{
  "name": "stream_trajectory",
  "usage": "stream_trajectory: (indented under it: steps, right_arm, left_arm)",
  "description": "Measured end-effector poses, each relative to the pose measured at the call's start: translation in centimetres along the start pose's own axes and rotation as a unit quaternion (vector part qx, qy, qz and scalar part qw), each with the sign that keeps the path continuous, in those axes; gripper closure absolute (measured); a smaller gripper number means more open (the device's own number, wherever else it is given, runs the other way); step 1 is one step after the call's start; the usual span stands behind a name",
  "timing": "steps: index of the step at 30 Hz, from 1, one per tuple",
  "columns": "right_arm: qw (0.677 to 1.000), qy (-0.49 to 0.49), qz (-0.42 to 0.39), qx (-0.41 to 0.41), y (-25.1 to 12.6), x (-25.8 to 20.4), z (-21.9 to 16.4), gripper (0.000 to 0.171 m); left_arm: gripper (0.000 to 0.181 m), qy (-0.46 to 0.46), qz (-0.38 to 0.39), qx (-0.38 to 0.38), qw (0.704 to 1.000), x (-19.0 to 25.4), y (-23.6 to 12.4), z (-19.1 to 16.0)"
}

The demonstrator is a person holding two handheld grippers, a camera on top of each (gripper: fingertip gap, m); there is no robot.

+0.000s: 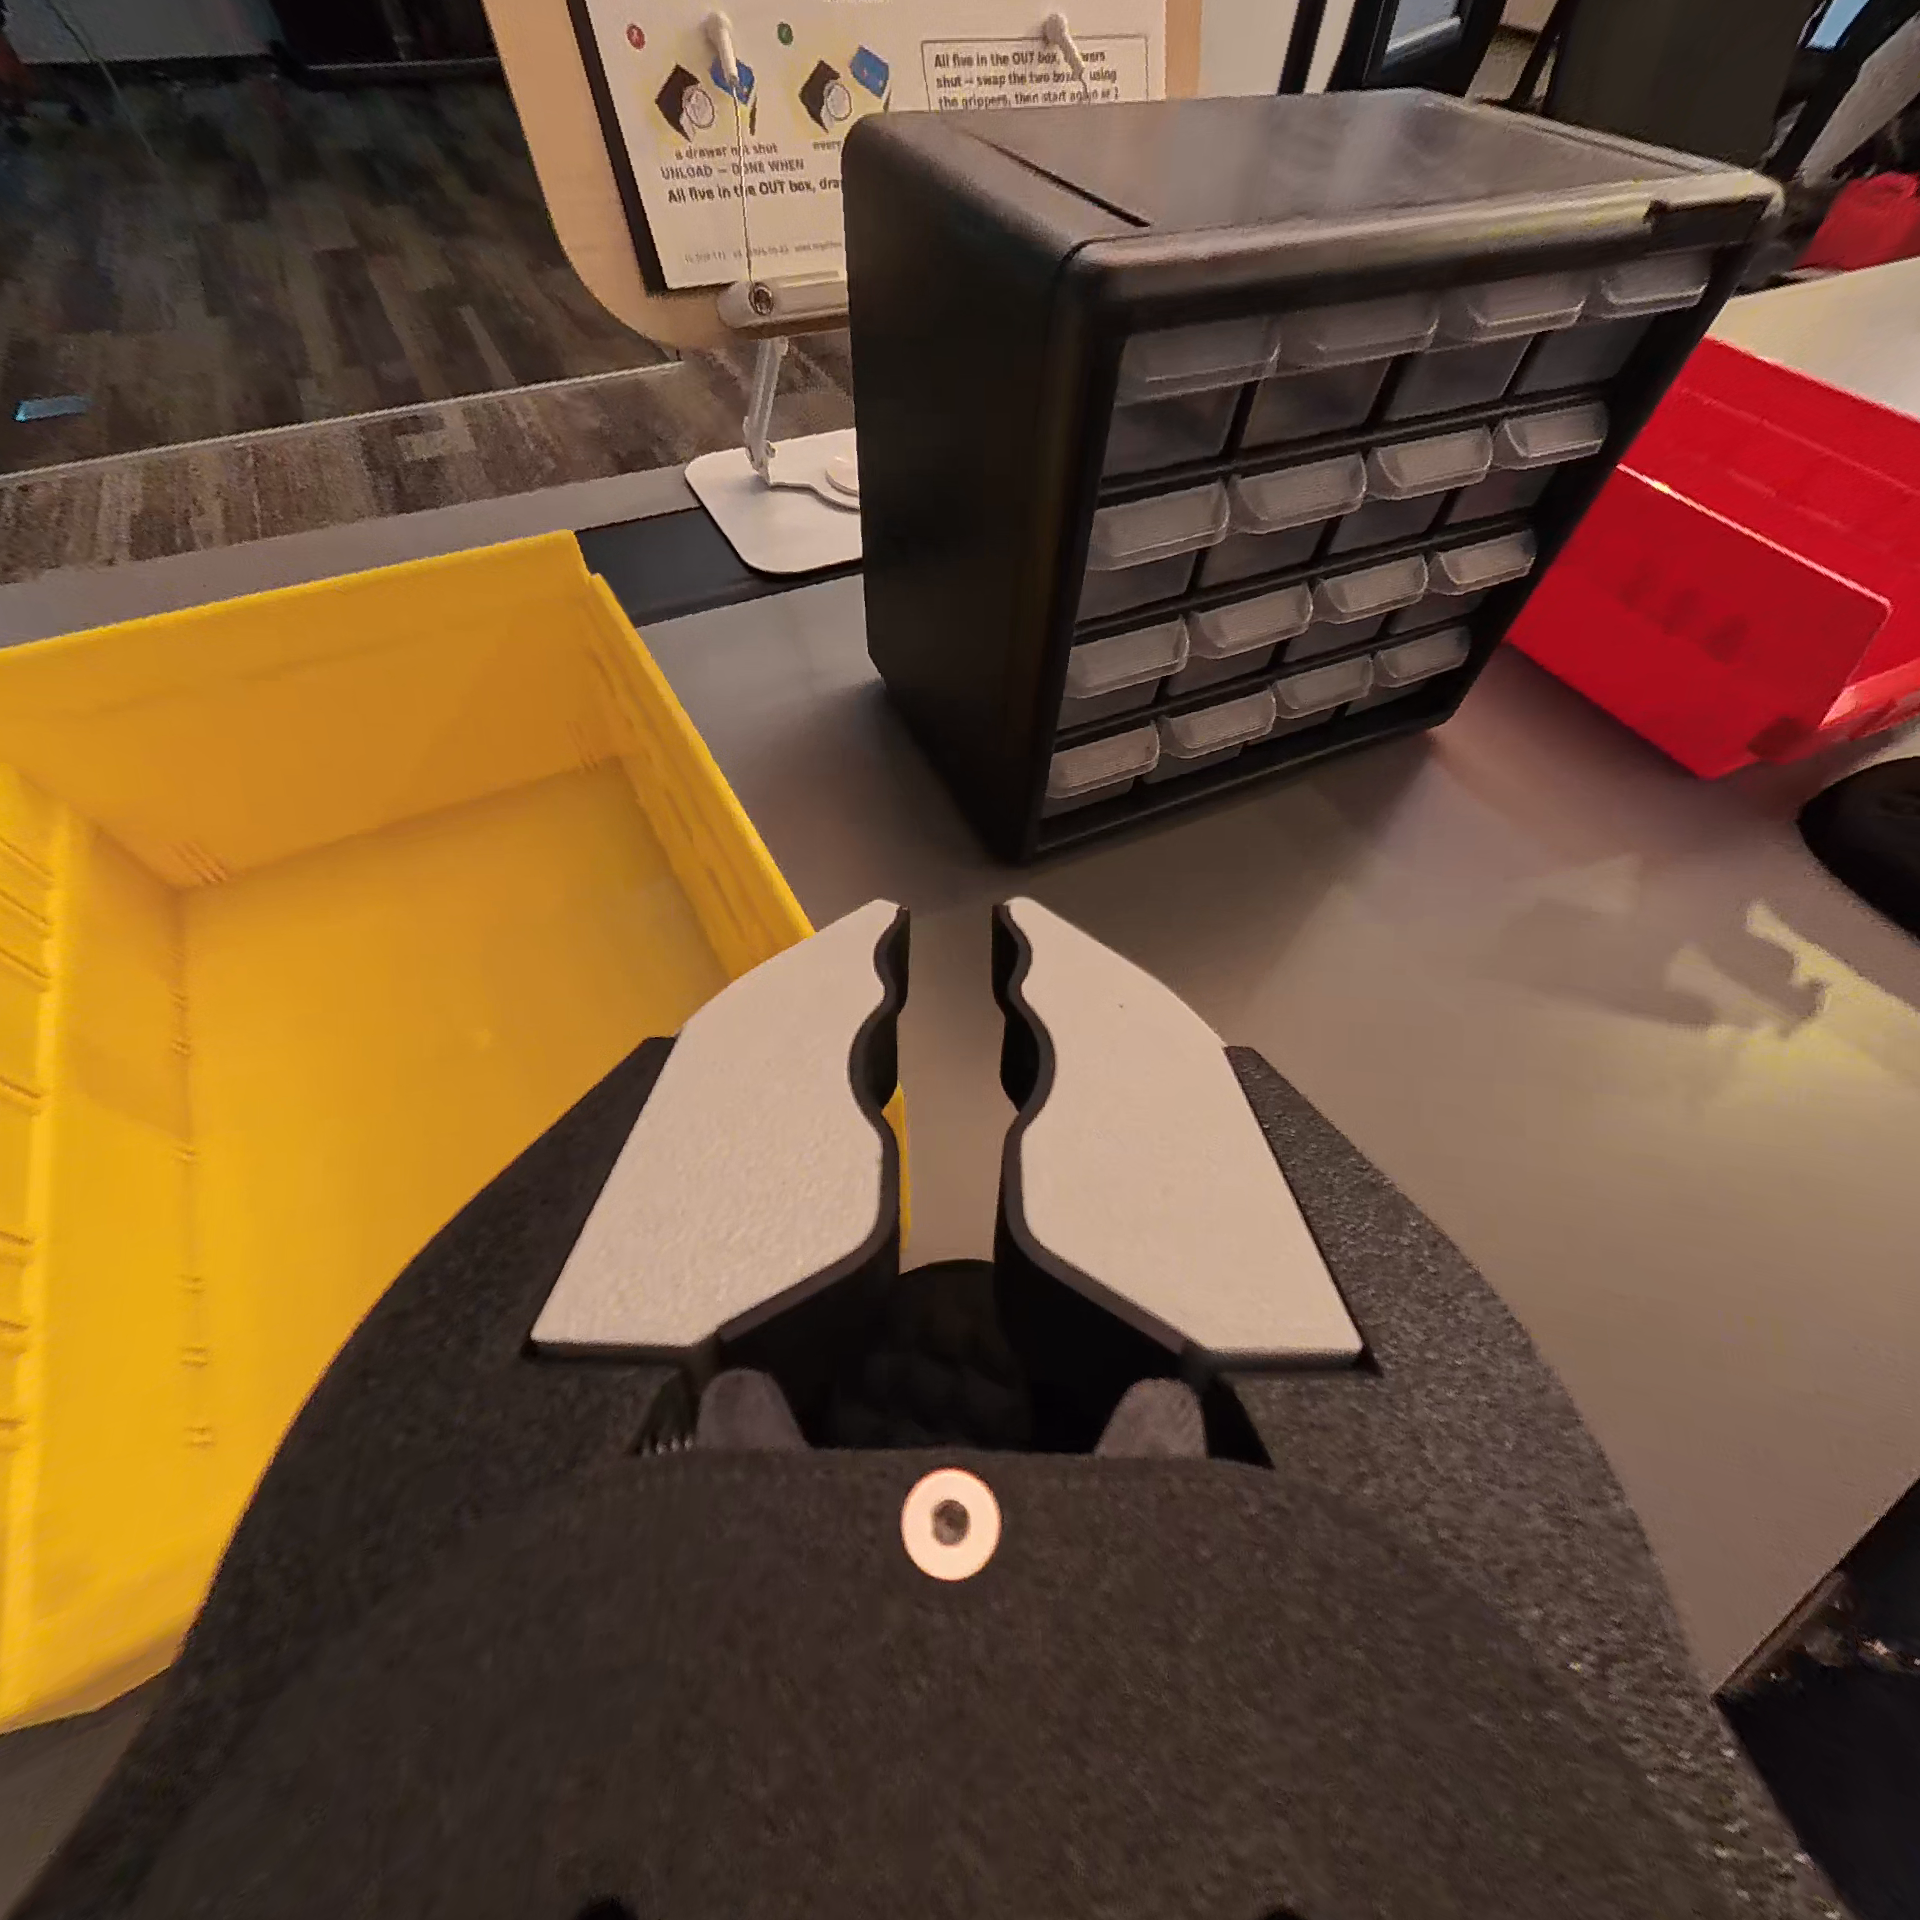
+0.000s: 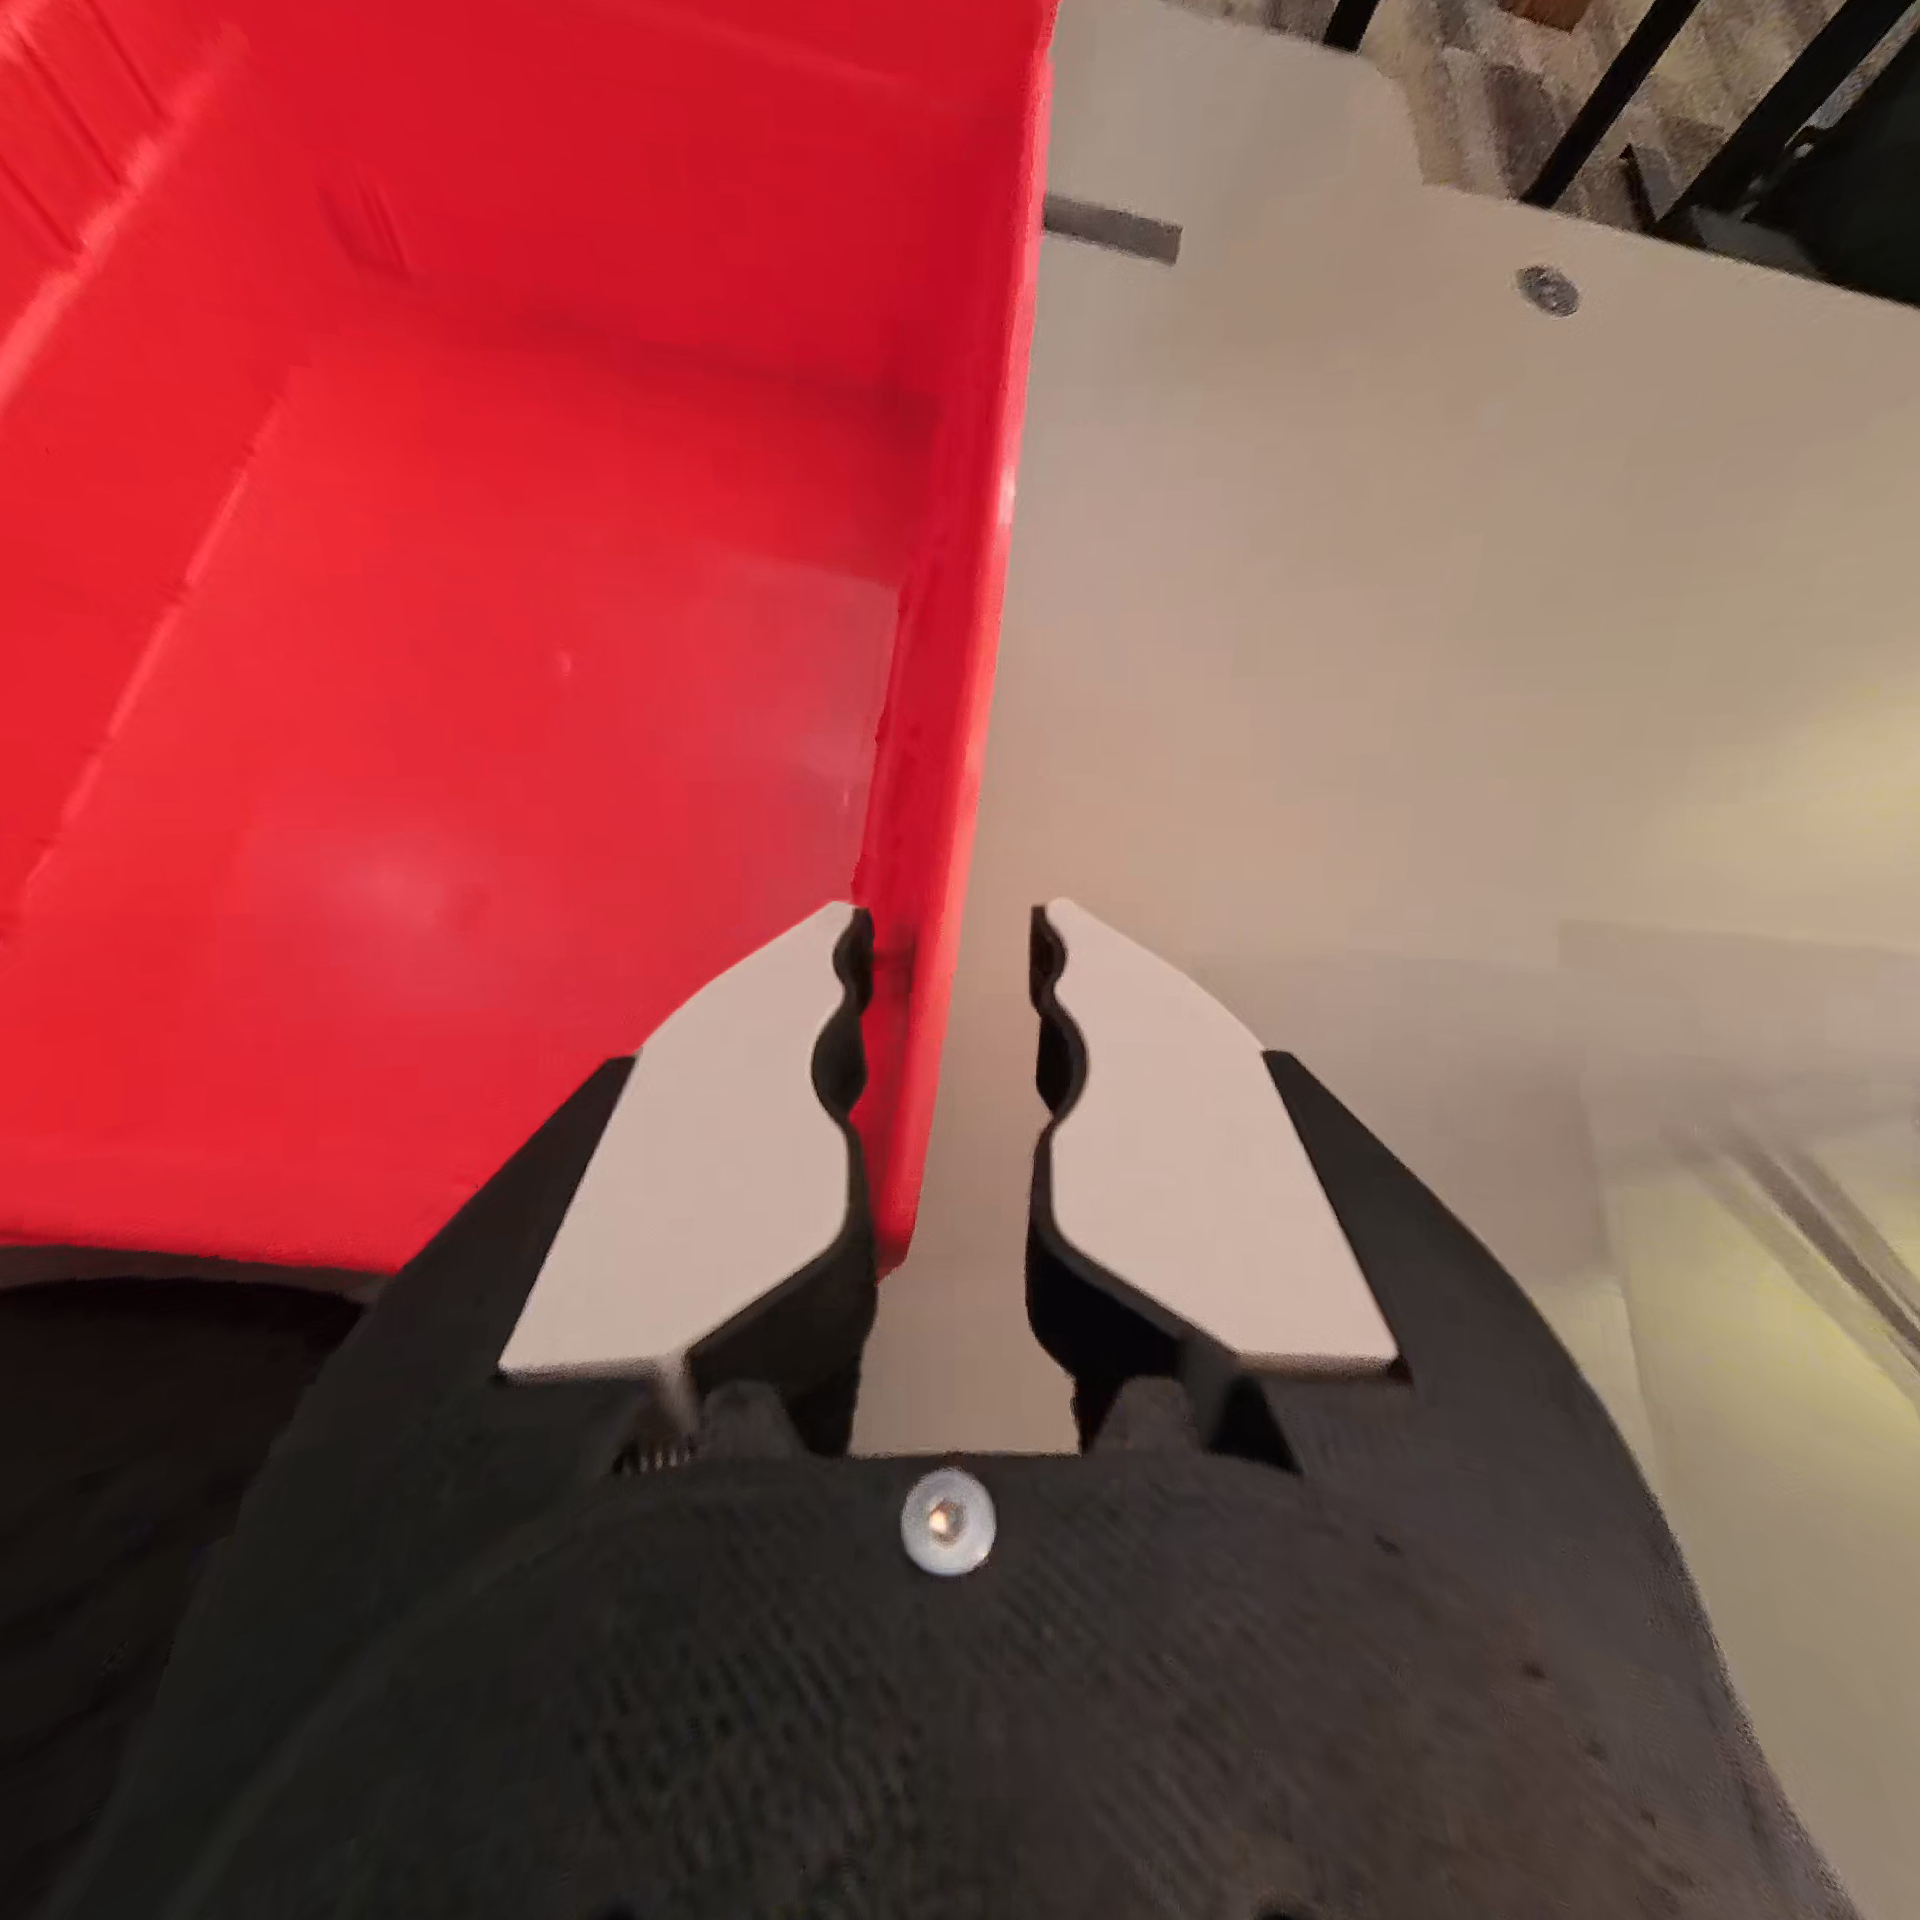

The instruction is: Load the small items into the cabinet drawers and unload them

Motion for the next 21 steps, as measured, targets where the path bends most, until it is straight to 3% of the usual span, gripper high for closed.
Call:
stream_trajectory:
  steps: [4,10,21]
  right_arm:
    - [0.998,-0.038,0.039,-0.012,1.3,-0.6,0.1,0.159]
    - [0.996,-0.034,0.086,-0.001,1.9,-0.1,0.5,0.161]
    - [0.995,-0.065,0.07,-0.005,1.8,-0.6,0.6,0.16]
  left_arm:
    - [0.168,0.007,0.007,-0.01,1.0,0.4,0.3,0.3]
    - [0.168,0.012,0.0,-0.011,1.0,0.9,1.4,1.5]
    - [0.169,0.04,-0.008,0.011,0.999,1.4,3.3,5.6]
Point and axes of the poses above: each gripper's, where its closed fingertips meet, y out along the fingers, z out of its top, x = y × z across the jaws, the point moved 7 cm from there along -y, back along the fingers, and after that the axes turned 12 degrees about -x, right-handed, at the moved point
